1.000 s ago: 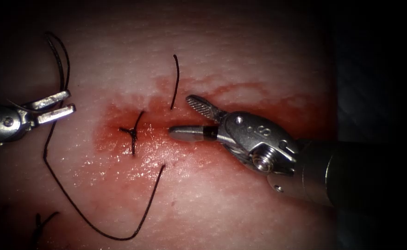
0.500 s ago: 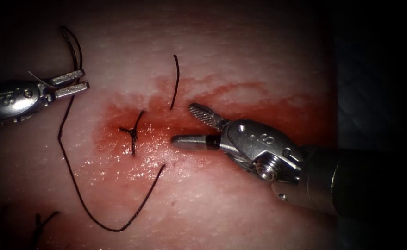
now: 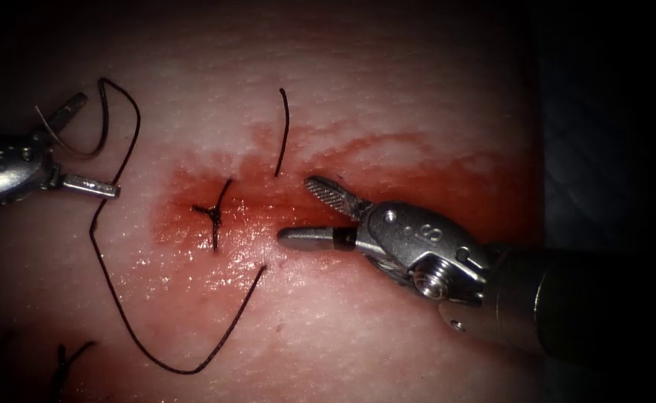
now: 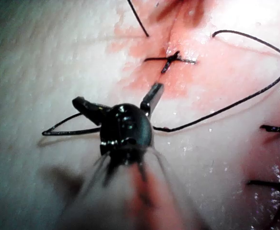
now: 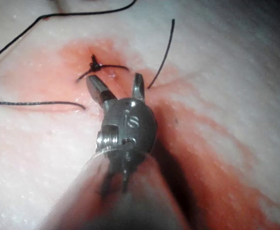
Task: Wound Closure
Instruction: Set the needle down from the left tool onto the pad
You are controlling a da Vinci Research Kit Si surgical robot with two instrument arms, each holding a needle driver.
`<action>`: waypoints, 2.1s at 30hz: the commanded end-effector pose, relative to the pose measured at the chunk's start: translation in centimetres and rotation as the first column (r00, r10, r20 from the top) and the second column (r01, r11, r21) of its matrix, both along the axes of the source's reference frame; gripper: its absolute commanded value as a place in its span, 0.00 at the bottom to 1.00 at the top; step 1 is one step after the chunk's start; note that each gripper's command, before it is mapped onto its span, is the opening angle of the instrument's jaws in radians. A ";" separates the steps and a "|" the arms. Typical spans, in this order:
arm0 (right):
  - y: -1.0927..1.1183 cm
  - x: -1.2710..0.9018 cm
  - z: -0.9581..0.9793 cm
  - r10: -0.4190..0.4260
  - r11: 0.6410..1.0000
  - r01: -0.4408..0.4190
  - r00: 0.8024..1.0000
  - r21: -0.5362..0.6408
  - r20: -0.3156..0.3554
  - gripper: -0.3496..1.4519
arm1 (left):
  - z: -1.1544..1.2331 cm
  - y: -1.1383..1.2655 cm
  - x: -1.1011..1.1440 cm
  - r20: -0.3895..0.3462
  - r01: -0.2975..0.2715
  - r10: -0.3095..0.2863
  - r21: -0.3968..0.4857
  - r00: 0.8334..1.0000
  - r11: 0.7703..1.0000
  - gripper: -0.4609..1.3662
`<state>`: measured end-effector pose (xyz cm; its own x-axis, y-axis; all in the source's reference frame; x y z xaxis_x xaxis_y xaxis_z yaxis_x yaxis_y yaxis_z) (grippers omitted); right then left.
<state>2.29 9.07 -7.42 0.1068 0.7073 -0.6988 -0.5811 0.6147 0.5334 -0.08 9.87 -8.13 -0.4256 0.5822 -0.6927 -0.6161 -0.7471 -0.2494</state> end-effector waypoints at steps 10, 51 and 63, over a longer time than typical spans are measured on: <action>-0.03 0.04 0.01 -0.006 1.000 0.006 1.000 0.002 -0.001 0.86 | -0.07 -0.13 0.54 -0.039 -0.058 0.060 0.037 0.997 0.998 0.88; 0.00 0.06 0.07 -0.020 1.000 0.020 1.000 -0.010 0.007 0.85 | -0.51 0.03 -0.09 -0.088 -0.165 0.163 -0.015 0.983 0.986 0.44; -0.01 0.06 0.06 -0.021 1.000 0.021 1.000 -0.008 0.009 0.85 | -0.49 -0.13 -0.06 -0.043 -0.264 0.264 0.008 0.964 0.965 0.39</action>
<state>2.34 9.06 -7.37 0.1285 0.6988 -0.7037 -0.5740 0.6310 0.5218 -0.15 9.74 -8.61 -0.5934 0.4463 -0.6699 -0.4093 -0.8839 -0.2263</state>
